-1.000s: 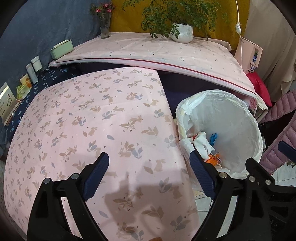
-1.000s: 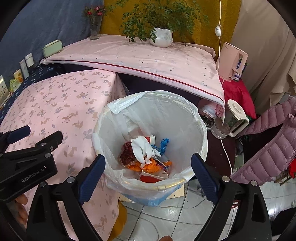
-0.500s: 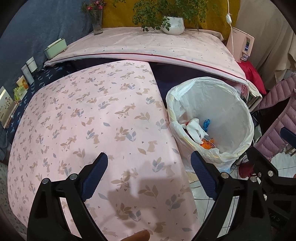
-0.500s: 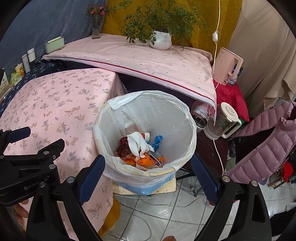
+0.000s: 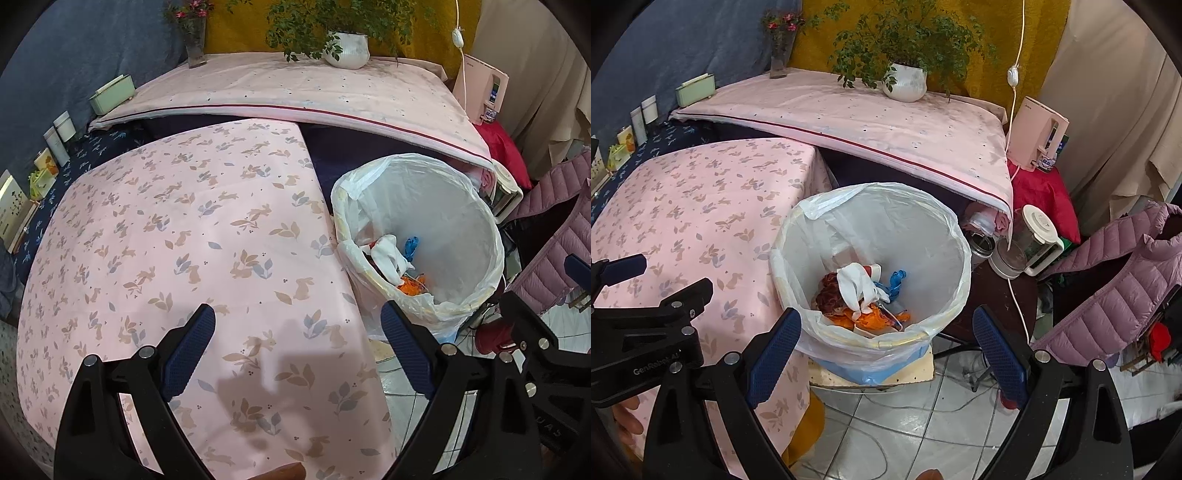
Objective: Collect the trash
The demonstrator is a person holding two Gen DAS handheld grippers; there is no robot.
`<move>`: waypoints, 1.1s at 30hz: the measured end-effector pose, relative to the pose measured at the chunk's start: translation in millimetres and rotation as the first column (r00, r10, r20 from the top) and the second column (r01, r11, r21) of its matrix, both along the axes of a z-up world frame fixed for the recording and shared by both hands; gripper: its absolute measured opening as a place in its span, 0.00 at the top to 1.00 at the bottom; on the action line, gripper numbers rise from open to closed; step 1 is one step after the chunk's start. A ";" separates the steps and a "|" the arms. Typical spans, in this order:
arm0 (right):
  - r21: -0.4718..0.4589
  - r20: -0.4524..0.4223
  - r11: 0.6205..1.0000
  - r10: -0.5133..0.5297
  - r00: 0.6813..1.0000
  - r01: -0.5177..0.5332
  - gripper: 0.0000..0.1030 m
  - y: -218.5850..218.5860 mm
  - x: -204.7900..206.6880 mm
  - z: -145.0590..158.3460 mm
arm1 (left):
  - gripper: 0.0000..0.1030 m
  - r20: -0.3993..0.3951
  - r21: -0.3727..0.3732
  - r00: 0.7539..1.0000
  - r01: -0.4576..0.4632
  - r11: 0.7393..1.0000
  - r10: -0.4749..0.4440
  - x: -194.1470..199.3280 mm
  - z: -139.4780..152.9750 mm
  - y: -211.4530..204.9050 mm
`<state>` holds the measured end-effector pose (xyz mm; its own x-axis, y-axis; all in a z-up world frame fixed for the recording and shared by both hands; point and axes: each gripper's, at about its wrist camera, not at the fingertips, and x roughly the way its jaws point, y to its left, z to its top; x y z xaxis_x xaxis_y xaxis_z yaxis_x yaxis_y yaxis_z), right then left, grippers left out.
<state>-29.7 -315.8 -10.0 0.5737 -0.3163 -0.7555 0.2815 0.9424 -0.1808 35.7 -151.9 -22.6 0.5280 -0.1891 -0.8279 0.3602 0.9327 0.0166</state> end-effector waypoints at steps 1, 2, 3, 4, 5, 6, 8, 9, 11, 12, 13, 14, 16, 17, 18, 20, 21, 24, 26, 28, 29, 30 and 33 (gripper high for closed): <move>-0.001 -0.001 1.000 -0.002 1.000 0.002 0.13 -0.6 -0.2 -0.4 | 0.16 0.001 0.001 1.000 0.002 1.000 -0.002 -0.4 0.4 -0.2; -0.001 -0.001 1.000 -0.002 1.000 0.002 0.12 -0.8 -0.7 -0.4 | 0.16 0.001 0.002 1.000 0.001 1.000 -0.001 -0.1 0.0 -0.2; -0.001 -0.001 1.000 -0.003 1.000 0.003 0.13 -1.2 -1.1 -0.2 | 0.16 0.001 0.003 1.000 0.003 1.000 -0.003 -0.1 0.6 -0.8; -0.001 -0.001 1.000 -0.004 1.000 0.004 0.13 -1.6 -1.5 -0.3 | 0.16 0.000 0.004 1.000 0.005 1.000 -0.005 -0.5 1.0 -1.6; -0.002 -0.002 1.000 -0.003 1.000 0.003 0.13 -1.7 -1.2 -0.9 | 0.16 0.000 0.005 1.000 0.007 1.000 -0.007 -1.1 1.4 -2.2; -0.004 -0.003 1.000 -0.002 1.000 0.002 0.13 -1.6 -1.6 -0.9 | 0.16 0.001 0.006 1.000 0.009 1.000 -0.009 -1.8 1.6 -3.4; -0.003 -0.003 1.000 -0.002 1.000 0.002 0.13 -1.9 -1.6 -1.1 | 0.16 0.000 0.007 1.000 0.013 1.000 -0.013 -2.6 1.9 -4.8; -0.004 -0.003 1.000 -0.003 1.000 0.002 0.12 -1.7 -1.7 -1.1 | 0.16 0.001 0.009 1.000 0.013 1.000 -0.013 -3.3 1.7 -6.1; -0.003 -0.002 1.000 -0.003 1.000 0.003 0.13 -1.7 -1.7 -1.0 | 0.16 0.002 0.009 1.000 0.013 1.000 -0.013 -3.9 1.9 -6.4; -0.003 -0.002 1.000 -0.003 1.000 0.003 0.13 -1.9 -2.2 -1.0 | 0.16 0.002 0.007 1.000 0.013 1.000 -0.013 -4.2 2.3 -6.2; -0.004 -0.003 1.000 -0.003 1.000 0.003 0.13 -1.6 -1.7 -1.1 | 0.16 0.000 0.006 1.000 0.013 1.000 -0.013 -3.8 1.8 -5.9; -0.005 -0.003 1.000 -0.003 1.000 0.003 0.12 -1.6 -1.9 -1.2 | 0.16 -0.002 0.003 1.000 0.014 1.000 -0.014 -3.9 1.9 -6.2; -0.005 -0.003 1.000 -0.001 1.000 0.001 0.12 -1.8 -2.0 -1.0 | 0.16 -0.002 0.000 1.000 0.015 1.000 -0.015 -4.5 1.9 -7.4; -0.004 -0.003 1.000 -0.001 1.000 0.001 0.13 -1.9 -1.6 -1.0 | 0.16 0.000 0.001 1.000 0.015 1.000 -0.015 -4.8 2.0 -7.5; -0.005 -0.003 1.000 -0.001 1.000 0.001 0.13 -2.0 -1.9 -0.9 | 0.16 0.002 0.002 1.000 0.015 1.000 -0.015 -5.3 2.1 -8.0; -0.006 -0.002 1.000 0.000 1.000 0.000 0.13 -2.1 -2.4 -1.2 | 0.16 0.002 0.003 1.000 0.014 1.000 -0.014 -5.6 2.0 -8.3; -0.006 -0.001 1.000 -0.001 1.000 0.001 0.13 -2.0 -2.4 -1.2 | 0.16 0.002 0.005 1.000 0.014 1.000 -0.014 -5.6 2.0 -8.1; -0.007 0.000 1.000 -0.002 1.000 0.002 0.13 -1.9 -4.3 -0.7 | 0.16 0.006 0.005 1.000 0.007 1.000 -0.007 -5.7 2.2 -7.6; -0.008 0.000 1.000 -0.002 1.000 0.002 0.13 -1.4 -4.0 -0.7 | 0.16 0.010 0.002 1.000 0.000 1.000 0.000 -5.5 2.2 -6.7; -0.008 -0.001 1.000 -0.002 1.000 0.002 0.13 -1.2 -4.0 -0.7 | 0.16 0.013 0.002 1.000 -0.005 1.000 0.005 -5.7 1.8 -5.4; -0.008 -0.001 1.000 -0.001 1.000 0.001 0.13 -1.5 -4.1 -0.7 | 0.16 0.013 0.003 1.000 -0.007 1.000 0.007 -6.2 1.5 -4.6; -0.008 -0.001 1.000 0.000 1.000 0.000 0.13 -1.2 -4.3 -0.3 | 0.16 0.012 0.003 1.000 -0.007 1.000 0.007 -6.1 1.2 -4.9; -0.008 -0.001 1.000 -0.002 1.000 0.001 0.13 -0.8 -4.3 -0.3 | 0.16 0.014 0.005 1.000 -0.007 1.000 0.007 -6.3 1.2 -5.3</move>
<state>-34.0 -316.7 -10.3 0.5723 -0.3234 -0.7536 0.2827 0.9404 -0.1889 29.5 -157.2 -21.3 0.5411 -0.1811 -0.8212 0.3537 0.9350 0.0269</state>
